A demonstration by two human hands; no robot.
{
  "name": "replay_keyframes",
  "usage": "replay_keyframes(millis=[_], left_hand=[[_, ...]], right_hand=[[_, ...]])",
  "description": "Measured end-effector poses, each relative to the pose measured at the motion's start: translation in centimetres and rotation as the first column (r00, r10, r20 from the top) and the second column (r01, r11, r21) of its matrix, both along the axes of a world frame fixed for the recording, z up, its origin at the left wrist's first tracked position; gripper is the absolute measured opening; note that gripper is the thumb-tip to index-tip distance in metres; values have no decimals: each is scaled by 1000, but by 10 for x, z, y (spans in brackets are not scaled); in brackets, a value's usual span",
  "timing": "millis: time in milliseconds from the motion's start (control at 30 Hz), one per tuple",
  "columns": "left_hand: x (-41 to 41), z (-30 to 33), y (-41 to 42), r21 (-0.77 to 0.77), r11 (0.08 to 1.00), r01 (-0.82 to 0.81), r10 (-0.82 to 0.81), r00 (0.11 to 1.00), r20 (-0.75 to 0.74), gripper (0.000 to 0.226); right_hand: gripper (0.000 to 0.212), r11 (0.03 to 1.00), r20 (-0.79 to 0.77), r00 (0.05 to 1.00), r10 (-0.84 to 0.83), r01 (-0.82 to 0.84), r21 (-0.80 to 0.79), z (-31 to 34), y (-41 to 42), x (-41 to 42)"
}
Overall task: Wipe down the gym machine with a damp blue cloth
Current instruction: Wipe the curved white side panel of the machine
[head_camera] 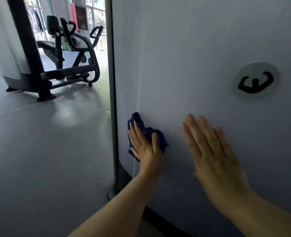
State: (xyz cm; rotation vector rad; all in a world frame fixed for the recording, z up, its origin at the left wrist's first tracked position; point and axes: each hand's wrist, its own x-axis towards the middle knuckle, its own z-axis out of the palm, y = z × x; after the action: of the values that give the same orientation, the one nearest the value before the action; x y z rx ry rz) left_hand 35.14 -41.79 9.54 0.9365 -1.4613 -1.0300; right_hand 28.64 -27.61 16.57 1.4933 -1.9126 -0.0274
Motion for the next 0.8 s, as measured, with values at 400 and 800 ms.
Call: replay_keyframes(millis=[400, 800], left_hand=[[-2, -15, -46, 305, 952, -28, 28, 1000, 6, 68], [-2, 0, -54, 317, 948, -3, 45, 991, -127, 55]], right_hand=[[127, 994, 0, 1000, -7, 7, -108, -17, -17, -2], [127, 993, -55, 998, -44, 38, -113, -21, -17, -2]])
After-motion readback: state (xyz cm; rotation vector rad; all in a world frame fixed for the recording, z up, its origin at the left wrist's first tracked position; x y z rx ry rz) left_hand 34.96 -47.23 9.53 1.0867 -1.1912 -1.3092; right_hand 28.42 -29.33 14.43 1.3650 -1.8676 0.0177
